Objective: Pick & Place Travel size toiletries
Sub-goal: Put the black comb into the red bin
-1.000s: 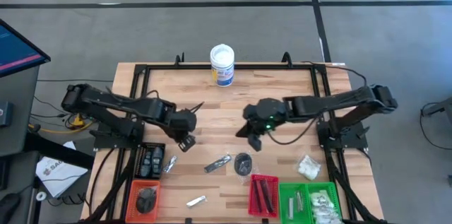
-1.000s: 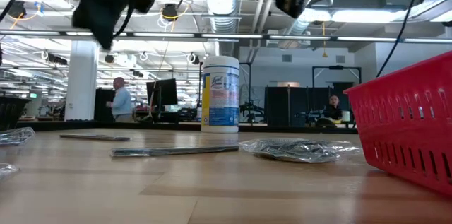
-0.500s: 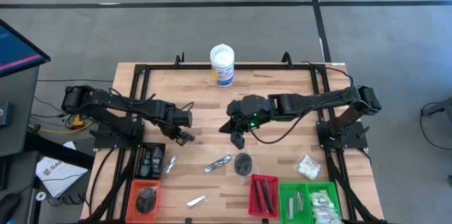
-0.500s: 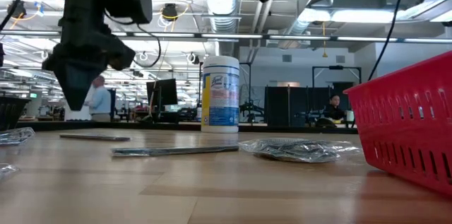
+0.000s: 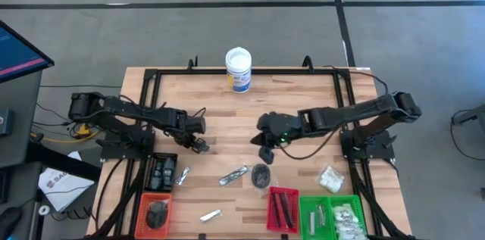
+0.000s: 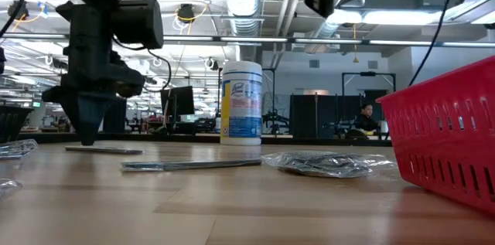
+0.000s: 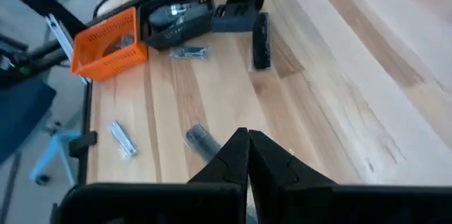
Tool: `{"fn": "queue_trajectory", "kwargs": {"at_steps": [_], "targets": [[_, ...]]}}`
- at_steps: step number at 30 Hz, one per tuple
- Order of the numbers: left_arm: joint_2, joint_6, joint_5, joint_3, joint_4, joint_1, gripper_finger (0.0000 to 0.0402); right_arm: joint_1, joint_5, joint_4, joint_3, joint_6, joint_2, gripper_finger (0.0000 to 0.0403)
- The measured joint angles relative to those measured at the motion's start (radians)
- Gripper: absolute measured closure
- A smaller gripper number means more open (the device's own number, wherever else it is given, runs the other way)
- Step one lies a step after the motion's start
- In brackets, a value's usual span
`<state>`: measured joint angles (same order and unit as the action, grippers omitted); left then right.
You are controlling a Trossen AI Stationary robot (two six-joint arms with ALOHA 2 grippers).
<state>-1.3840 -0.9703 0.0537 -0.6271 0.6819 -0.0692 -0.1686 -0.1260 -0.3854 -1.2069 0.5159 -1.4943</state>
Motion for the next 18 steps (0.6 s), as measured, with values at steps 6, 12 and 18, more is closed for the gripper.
{"fn": "queue_trajectory", "kwargs": {"at_steps": [6, 12, 18], "targets": [[-0.122, 0.049, 0.090, -0.019, -0.138, 0.000, 0.0402, 0.010, -0.006, 0.109, 0.191, 0.139, 0.138, 0.0403], [-0.240, 0.197, 0.103, -0.120, -0.211, -0.007, 0.0401, 0.019, 0.009, 0.106, 0.266, 0.188, 0.207, 0.0403], [-0.342, 0.359, 0.061, -0.254, -0.210, -0.039, 0.0401, 0.019, 0.017, 0.106, 0.275, 0.208, 0.214, 0.0403]]}}
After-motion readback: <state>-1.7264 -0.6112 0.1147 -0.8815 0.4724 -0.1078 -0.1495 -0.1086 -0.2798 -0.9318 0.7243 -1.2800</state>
